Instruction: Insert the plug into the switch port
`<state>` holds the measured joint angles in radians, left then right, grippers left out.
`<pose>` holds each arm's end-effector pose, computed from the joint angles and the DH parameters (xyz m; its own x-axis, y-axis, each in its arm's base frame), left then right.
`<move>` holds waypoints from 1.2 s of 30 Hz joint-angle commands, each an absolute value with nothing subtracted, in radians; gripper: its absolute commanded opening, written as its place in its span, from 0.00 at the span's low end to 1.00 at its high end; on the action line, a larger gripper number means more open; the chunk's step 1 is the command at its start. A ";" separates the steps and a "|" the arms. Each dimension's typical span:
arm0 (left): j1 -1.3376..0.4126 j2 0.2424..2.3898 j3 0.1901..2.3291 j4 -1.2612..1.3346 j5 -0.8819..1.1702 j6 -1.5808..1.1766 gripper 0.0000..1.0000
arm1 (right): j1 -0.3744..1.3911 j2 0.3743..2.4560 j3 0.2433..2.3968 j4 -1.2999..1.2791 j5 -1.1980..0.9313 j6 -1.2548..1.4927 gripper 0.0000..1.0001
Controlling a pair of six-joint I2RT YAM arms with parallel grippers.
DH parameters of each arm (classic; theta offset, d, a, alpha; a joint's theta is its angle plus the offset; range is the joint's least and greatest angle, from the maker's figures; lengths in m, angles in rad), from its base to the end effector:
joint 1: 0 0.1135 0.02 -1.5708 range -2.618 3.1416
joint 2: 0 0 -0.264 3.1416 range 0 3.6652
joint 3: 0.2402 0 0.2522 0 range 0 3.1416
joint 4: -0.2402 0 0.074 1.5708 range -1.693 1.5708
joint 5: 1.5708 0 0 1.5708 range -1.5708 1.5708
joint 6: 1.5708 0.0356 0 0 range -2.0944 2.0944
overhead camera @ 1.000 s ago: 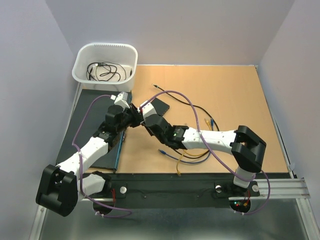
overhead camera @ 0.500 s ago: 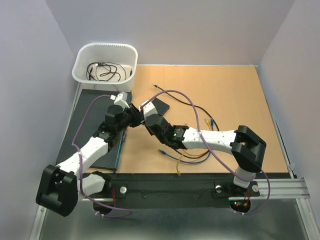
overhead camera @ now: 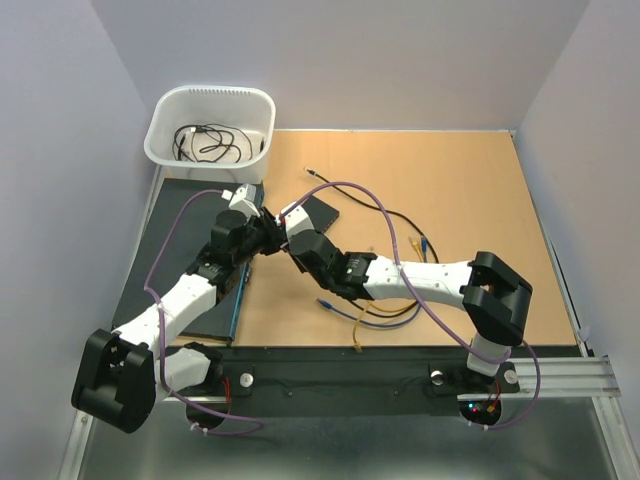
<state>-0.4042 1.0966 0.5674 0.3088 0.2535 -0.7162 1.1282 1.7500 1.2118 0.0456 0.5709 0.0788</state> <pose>0.2236 -0.1054 0.2528 -0.5493 -0.4563 -0.7001 0.3249 0.6552 -0.6820 0.1886 0.3530 0.2501 -0.2457 -0.3638 -0.8985 -0.5387 0.8218 -0.1854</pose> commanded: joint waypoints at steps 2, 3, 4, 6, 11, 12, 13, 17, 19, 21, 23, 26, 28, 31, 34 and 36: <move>-0.403 1.095 0.583 0.344 0.245 -0.683 0.00 | 1.143 1.703 1.226 0.075 0.601 0.086 0.00; -0.403 1.100 0.587 0.342 0.247 -0.672 0.09 | 1.143 1.681 1.201 0.089 0.597 0.087 0.00; -0.402 1.101 0.591 0.339 0.244 -0.667 0.14 | 1.141 1.672 1.189 0.094 0.597 0.087 0.00; -0.393 1.104 0.595 0.339 0.239 -0.651 0.27 | 1.132 1.651 1.163 0.097 0.591 0.089 0.00; -0.368 1.123 0.604 0.350 0.250 -0.623 0.44 | 1.098 1.602 1.100 0.097 0.578 0.094 0.00; -0.364 1.126 0.612 0.353 0.253 -0.620 0.47 | 1.091 1.594 1.086 0.097 0.572 0.098 0.01; -0.357 1.130 0.614 0.354 0.255 -0.608 0.51 | 1.069 1.566 1.053 0.098 0.549 0.101 0.00; -0.345 1.140 0.633 0.383 0.241 -0.578 0.61 | 0.991 1.507 0.964 0.101 0.470 0.141 0.00; -0.341 1.155 0.650 0.393 0.229 -0.565 0.61 | 0.950 1.488 0.937 0.101 0.408 0.144 0.00; -0.338 1.198 0.682 0.413 0.216 -0.542 0.61 | 0.881 1.473 0.914 0.103 0.358 0.149 0.01; -0.330 1.238 0.707 0.428 0.222 -0.531 0.61 | 0.801 1.476 0.905 0.109 0.263 0.161 0.00; -0.324 1.330 0.744 0.504 0.244 -0.512 0.61 | 0.727 1.518 0.914 0.114 0.152 0.170 0.00; -0.316 1.414 0.778 0.551 0.262 -0.505 0.60 | 0.715 1.578 0.937 0.117 0.106 0.167 0.00; -0.311 1.529 0.831 0.590 0.302 -0.485 0.58 | 0.707 1.676 0.985 0.124 0.028 0.161 0.00; -0.311 1.637 0.885 0.600 0.324 -0.462 0.56 | 0.700 1.761 1.040 0.124 0.006 0.152 0.00; -0.310 1.680 0.910 0.600 0.330 -0.450 0.55 | 0.692 1.792 1.063 0.123 -0.029 0.155 0.00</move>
<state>-0.3138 1.6386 0.8452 0.5323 0.2893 -0.5034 0.7006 1.7554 0.9947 0.0811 0.0761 0.1547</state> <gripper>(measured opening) 0.557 0.219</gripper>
